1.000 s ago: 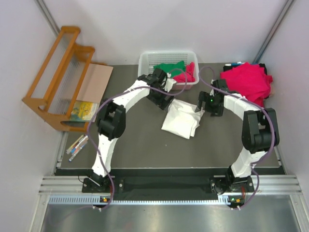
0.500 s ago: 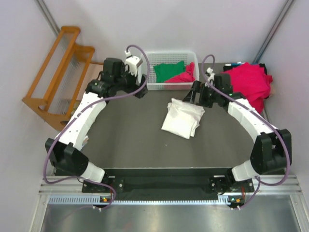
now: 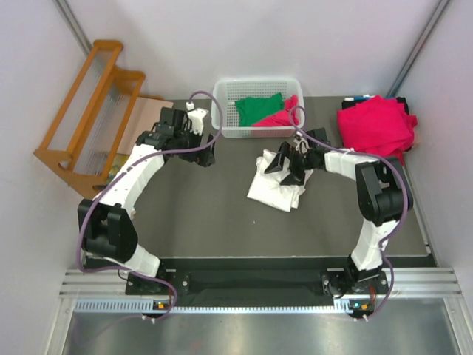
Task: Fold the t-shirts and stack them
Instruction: Fold the tshirt
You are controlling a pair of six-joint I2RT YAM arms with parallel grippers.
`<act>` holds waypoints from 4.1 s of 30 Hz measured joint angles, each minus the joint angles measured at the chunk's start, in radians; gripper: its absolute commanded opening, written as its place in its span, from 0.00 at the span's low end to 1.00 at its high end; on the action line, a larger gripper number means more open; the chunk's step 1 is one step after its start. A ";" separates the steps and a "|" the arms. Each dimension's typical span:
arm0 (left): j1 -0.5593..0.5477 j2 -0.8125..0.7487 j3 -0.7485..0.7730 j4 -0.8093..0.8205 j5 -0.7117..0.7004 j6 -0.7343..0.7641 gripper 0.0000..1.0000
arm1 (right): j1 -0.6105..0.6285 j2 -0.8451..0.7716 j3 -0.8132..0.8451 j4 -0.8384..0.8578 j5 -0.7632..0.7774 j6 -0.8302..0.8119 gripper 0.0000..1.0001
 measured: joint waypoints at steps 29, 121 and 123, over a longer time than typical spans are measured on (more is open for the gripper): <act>0.062 0.020 0.000 -0.023 0.013 0.027 0.99 | 0.107 0.043 0.055 0.156 0.074 -0.066 1.00; 0.092 -0.053 -0.027 -0.060 0.053 0.066 0.99 | 0.084 0.145 -0.257 1.004 -0.157 0.624 1.00; 0.093 -0.053 -0.027 -0.060 0.051 0.066 0.99 | 0.072 0.118 -0.249 0.932 -0.157 0.575 1.00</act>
